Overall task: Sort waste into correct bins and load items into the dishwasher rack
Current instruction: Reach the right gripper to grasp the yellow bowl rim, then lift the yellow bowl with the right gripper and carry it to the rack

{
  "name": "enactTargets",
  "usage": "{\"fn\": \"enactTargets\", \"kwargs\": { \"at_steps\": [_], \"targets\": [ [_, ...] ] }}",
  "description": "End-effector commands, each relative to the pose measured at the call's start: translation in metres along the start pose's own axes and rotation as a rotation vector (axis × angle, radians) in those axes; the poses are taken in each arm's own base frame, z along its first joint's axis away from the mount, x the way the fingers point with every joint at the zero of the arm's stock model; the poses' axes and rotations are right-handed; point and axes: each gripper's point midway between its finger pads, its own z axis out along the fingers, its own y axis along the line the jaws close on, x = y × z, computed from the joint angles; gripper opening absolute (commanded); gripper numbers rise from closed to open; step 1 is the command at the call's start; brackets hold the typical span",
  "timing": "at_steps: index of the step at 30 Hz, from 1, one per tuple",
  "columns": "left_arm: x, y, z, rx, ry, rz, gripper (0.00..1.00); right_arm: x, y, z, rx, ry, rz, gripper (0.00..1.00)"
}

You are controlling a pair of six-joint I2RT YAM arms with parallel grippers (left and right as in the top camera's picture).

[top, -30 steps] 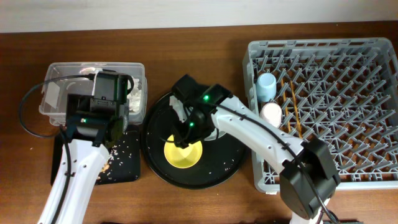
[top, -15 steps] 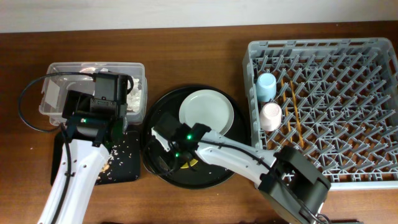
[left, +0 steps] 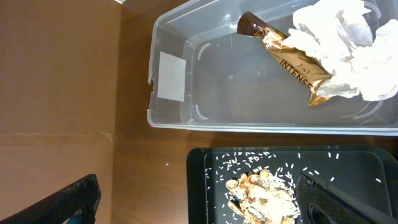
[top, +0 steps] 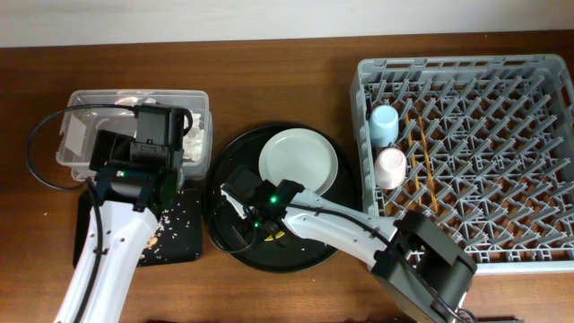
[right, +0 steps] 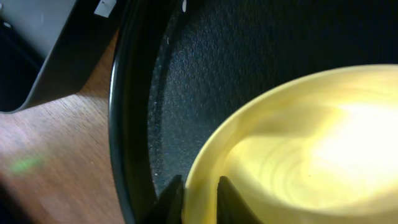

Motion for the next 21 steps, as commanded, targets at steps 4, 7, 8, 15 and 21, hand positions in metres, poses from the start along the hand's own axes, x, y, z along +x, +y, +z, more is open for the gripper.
{"fn": "enactTargets", "kwargs": {
  "at_steps": [4,7,8,15,21],
  "targets": [
    [-0.003,0.008,-0.005,-0.017,-0.015,-0.003,0.99,0.005,0.004,0.003,-0.022,0.015,-0.009,0.12],
    [-0.003,0.008,-0.005,-0.017,-0.015,-0.003,0.99,0.005,0.008,0.003,-0.044,0.019,-0.009,0.04],
    [-0.003,0.008,-0.005,-0.017,-0.015,-0.003,1.0,0.006,0.011,0.002,-0.059,0.022,-0.009,0.04],
    [-0.003,0.008,-0.005,-0.017,-0.015,-0.003,0.99,-0.01,0.052,-0.034,-0.282,-0.013,-0.025,0.04],
    [-0.003,0.008,-0.005,-0.017,-0.015,-0.003,0.99,-0.043,0.063,-0.135,-0.466,-0.195,-0.037,0.04]
  ]
}}
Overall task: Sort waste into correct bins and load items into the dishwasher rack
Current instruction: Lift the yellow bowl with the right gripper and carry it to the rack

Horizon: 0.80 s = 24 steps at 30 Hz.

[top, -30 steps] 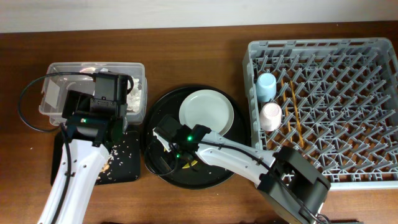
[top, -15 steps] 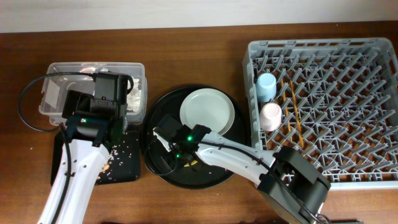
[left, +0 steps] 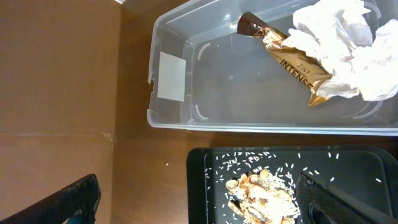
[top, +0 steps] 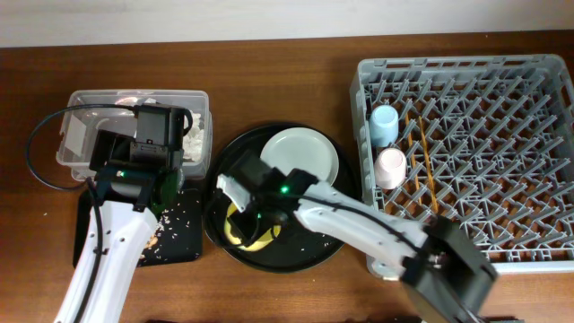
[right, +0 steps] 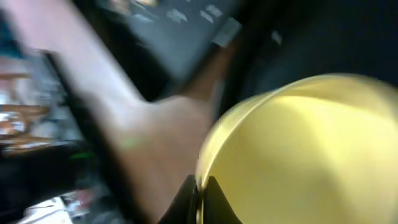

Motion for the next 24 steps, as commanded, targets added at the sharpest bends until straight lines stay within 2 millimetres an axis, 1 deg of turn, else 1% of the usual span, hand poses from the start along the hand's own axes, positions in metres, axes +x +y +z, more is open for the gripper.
{"fn": "enactTargets", "kwargs": {
  "at_steps": [1,2,4,6,7,9,12,13,14,15,17,18,19,20,21,23,24],
  "targets": [
    [-0.003,0.008,-0.005,-0.017,-0.015,-0.003,0.99,-0.029,0.039,-0.076,-0.176,-0.149,-0.054,0.04],
    [-0.003,0.008,-0.005,-0.017,-0.015,-0.003,0.99,-0.032,0.035,-0.097,-0.179,-0.187,-0.04,0.04],
    [-0.003,0.008,-0.005,-0.017,-0.015,-0.003,0.99,-0.036,0.024,-0.126,-0.161,-0.244,-0.011,0.04],
    [-0.003,0.008,-0.005,-0.017,-0.015,-0.003,0.99,-0.039,0.003,-0.161,-0.122,-0.317,0.026,0.04],
    [-0.003,0.008,-0.005,-0.017,-0.015,-0.003,0.99,-0.04,-0.013,-0.183,-0.092,-0.368,0.053,0.04],
    [-0.003,0.008,-0.005,-0.017,-0.015,-0.003,0.99,-0.041,-0.044,-0.219,-0.055,-0.454,0.121,0.04],
    [-0.003,0.008,-0.005,-0.017,-0.015,-0.003,0.99,-0.038,-0.085,-0.271,-0.079,-0.581,0.168,0.04],
    [-0.003,0.008,-0.005,-0.017,-0.015,-0.003,0.99,-0.034,-0.107,-0.295,-0.089,-0.643,0.196,0.04],
    [-0.003,0.008,-0.005,-0.017,-0.015,-0.003,0.99,-0.031,-0.12,-0.31,-0.095,-0.683,0.216,0.04],
    [-0.003,0.008,-0.005,-0.017,-0.015,-0.003,0.99,-0.028,-0.13,-0.32,-0.097,-0.713,0.229,0.04],
    [-0.003,0.008,-0.005,-0.017,-0.015,-0.003,0.99,-0.019,-0.158,-0.355,-0.1,-0.812,0.228,0.04],
    [-0.003,0.008,-0.005,-0.017,-0.015,-0.003,0.99,-0.012,-0.175,-0.373,-0.091,-0.865,0.232,0.04],
    [-0.003,0.008,-0.005,-0.017,-0.015,-0.003,0.99,-0.008,-0.184,-0.382,-0.09,-0.892,0.231,0.04],
    [-0.003,0.008,-0.005,-0.017,-0.015,-0.003,0.99,0.0,-0.2,-0.397,-0.086,-0.937,0.231,0.04],
    [-0.003,0.008,-0.005,-0.017,-0.015,-0.003,0.99,0.005,-0.212,-0.404,-0.079,-0.957,0.239,0.04],
    [-0.003,0.008,-0.005,-0.017,-0.015,-0.003,0.99,0.018,-0.244,-0.412,-0.053,-0.989,0.282,0.04],
    [-0.003,0.008,-0.005,-0.017,-0.015,-0.003,0.99,0.023,-0.259,-0.411,-0.051,-0.996,0.302,0.04]
  ]
}}
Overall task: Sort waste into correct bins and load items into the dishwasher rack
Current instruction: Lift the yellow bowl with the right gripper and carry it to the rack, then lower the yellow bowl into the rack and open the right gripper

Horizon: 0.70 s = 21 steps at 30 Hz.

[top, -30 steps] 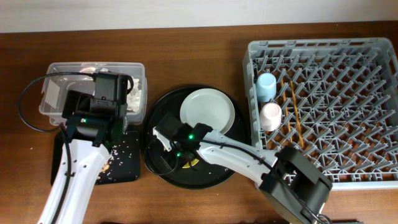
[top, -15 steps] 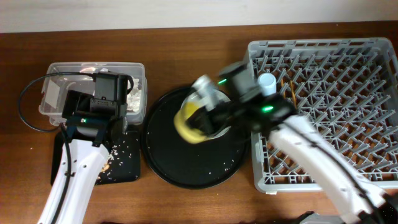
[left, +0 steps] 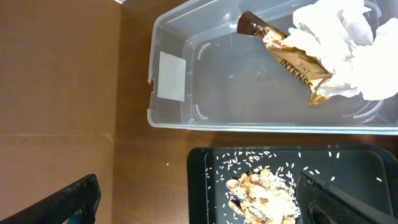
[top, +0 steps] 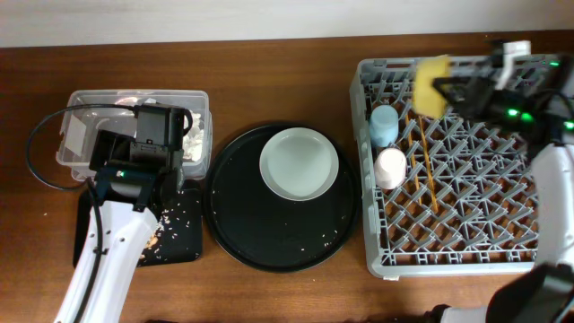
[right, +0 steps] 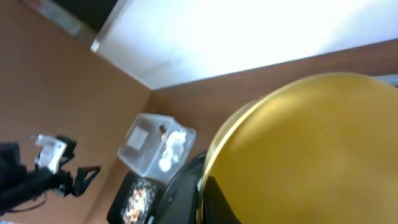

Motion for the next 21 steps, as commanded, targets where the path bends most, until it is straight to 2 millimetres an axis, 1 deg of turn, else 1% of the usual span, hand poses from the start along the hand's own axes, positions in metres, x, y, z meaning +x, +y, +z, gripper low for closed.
{"fn": "enactTargets", "kwargs": {
  "at_steps": [1,2,4,5,7,11,15,21],
  "targets": [
    [-0.003,0.008,-0.005,-0.016,-0.015,-0.007,0.99,-0.005,-0.032,-0.008,-0.07,-0.022,0.032,0.04],
    [-0.003,0.008,-0.005,-0.016,-0.015,-0.007,0.99,-0.006,-0.038,-0.008,-0.106,-0.025,0.03,0.04],
    [-0.003,0.008,-0.005,-0.016,-0.015,-0.007,0.99,-0.007,-0.04,-0.005,-0.263,-0.025,-0.015,0.04],
    [-0.003,0.008,-0.005,-0.016,-0.015,-0.007,0.99,-0.006,-0.044,-0.003,-0.316,-0.017,-0.01,0.04],
    [-0.003,0.008,-0.005,-0.016,-0.015,-0.007,0.99,-0.003,-0.061,0.003,-0.317,-0.01,0.035,0.04],
    [-0.003,0.008,-0.005,-0.016,-0.015,-0.007,0.99,0.007,-0.087,0.012,-0.317,-0.005,0.065,0.04],
    [-0.003,0.008,-0.005,-0.016,-0.015,-0.007,0.99,0.012,-0.097,0.016,-0.317,0.0,0.088,0.04],
    [-0.003,0.008,-0.005,-0.016,-0.015,-0.007,0.99,0.017,-0.102,0.018,-0.317,0.004,0.109,0.04]
  ]
}}
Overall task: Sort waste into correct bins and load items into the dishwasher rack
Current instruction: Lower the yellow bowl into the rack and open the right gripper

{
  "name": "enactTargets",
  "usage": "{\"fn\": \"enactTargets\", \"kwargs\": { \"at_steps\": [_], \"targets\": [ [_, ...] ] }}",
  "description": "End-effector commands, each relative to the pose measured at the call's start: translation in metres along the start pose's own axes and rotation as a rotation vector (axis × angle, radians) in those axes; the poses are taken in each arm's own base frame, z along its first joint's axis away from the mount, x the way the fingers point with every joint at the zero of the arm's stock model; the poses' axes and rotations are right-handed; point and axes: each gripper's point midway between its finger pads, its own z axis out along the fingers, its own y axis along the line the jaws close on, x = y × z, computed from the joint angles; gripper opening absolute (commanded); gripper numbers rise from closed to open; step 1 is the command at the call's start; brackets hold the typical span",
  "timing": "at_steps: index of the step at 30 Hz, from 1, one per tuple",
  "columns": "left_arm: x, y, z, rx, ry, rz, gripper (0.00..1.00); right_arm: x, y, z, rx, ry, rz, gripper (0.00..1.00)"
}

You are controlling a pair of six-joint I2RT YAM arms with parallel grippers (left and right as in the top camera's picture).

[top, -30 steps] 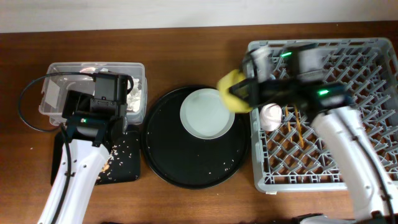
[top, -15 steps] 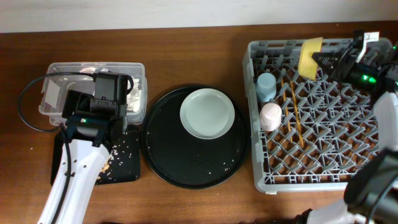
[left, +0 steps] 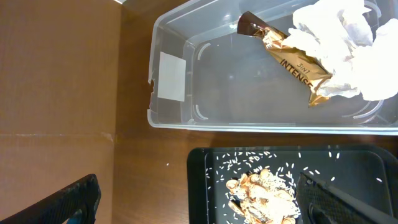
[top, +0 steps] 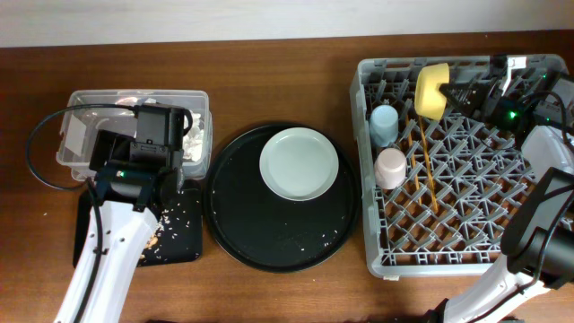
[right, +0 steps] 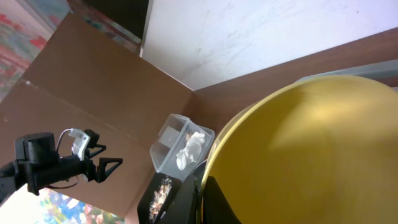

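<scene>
A yellow plate stands on edge over the back left corner of the grey dishwasher rack, and my right gripper is shut on its rim. In the right wrist view the plate fills the frame, its rim pinched in that gripper. A pale green plate lies on the round black tray. My left gripper hangs open above a black rectangular tray with food scraps and rice. Nothing is between its fingers.
A clear bin behind the scrap tray holds a gold wrapper and crumpled tissue. In the rack stand a blue cup, a pink cup and orange sticks. The rack's tines fill its remaining area.
The right gripper with the yellow plate has come slightly lower at the rack's back left corner. The left arm and everything else have not moved.
The right gripper was shut on the yellow plate's rim on the round black tray. Then it held the plate tilted above that tray. By 0.7 s ago the plate was over the rack's back left corner, and now it is a little lower there.
</scene>
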Motion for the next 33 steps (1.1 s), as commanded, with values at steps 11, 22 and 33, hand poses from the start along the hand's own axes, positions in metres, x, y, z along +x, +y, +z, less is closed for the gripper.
{"fn": "enactTargets", "kwargs": {
  "at_steps": [11,22,33],
  "targets": [
    [-0.003,0.008,-0.005,-0.016,-0.015,-0.007,0.99,0.025,-0.011,0.006,-0.023,0.018,0.057,0.04],
    [-0.003,0.008,-0.005,-0.016,-0.015,-0.007,0.99,0.034,-0.045,-0.017,0.165,-0.03,0.237,0.04],
    [-0.003,0.008,-0.005,-0.016,-0.015,-0.007,0.99,0.039,-0.06,-0.079,0.249,-0.144,0.445,0.18]
  ]
}}
